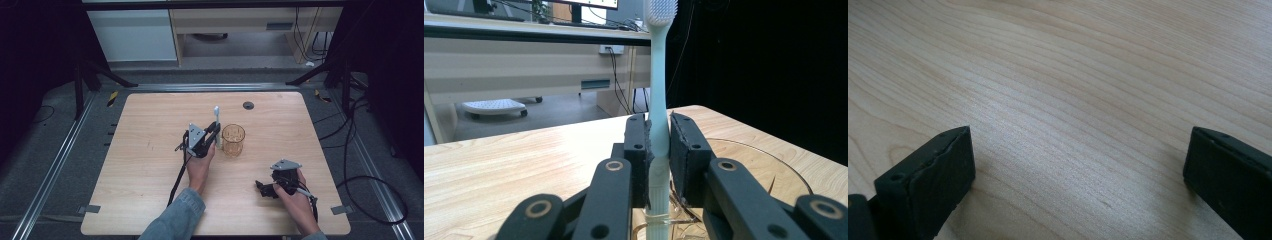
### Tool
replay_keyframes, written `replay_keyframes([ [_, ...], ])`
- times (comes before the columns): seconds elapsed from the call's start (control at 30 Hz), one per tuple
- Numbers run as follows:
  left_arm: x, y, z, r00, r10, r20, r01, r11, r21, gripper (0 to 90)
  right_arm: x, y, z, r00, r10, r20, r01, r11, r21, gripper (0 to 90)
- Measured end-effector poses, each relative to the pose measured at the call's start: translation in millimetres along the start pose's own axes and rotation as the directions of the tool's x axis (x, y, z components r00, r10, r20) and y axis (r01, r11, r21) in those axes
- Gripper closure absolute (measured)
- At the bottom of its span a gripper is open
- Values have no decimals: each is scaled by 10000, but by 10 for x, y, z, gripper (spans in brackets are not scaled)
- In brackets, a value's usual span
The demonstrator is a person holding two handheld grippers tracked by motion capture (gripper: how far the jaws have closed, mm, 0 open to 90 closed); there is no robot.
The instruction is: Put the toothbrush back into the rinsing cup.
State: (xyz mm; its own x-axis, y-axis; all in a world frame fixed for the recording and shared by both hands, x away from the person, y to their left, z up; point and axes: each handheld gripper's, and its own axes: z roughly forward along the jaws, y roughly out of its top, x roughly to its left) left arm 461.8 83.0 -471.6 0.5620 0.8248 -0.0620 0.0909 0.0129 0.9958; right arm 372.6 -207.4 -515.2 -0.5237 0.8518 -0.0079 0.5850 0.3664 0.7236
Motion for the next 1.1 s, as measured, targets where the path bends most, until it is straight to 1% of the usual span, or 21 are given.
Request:
replay_keyframes([
  [0.2,2,-16,12,10000,-35,-32,35,10000,-71,776,0,0,0,10000,0,-7,0,10000,-2,5],
  [0.4,-9,-28,20,9999,71,-72,-71,9999,-97,771,-1,0,1,10000,-9,-9,9,10000,0,5],
  [0.53,-12,-38,18,9999,116,-52,-116,9999,-11,774,0,0,0,10000,0,-13,0,10000,8,5],
  [0.67,-6,-43,14,9999,72,-83,-72,10000,12,778,-1,0,1,10000,-3,-14,3,10000,7,5],
  [1.1,-10,-17,5,9999,90,-100,-89,9999,121,779,0,0,0,10000,11,-21,-11,10000,9,5],
])
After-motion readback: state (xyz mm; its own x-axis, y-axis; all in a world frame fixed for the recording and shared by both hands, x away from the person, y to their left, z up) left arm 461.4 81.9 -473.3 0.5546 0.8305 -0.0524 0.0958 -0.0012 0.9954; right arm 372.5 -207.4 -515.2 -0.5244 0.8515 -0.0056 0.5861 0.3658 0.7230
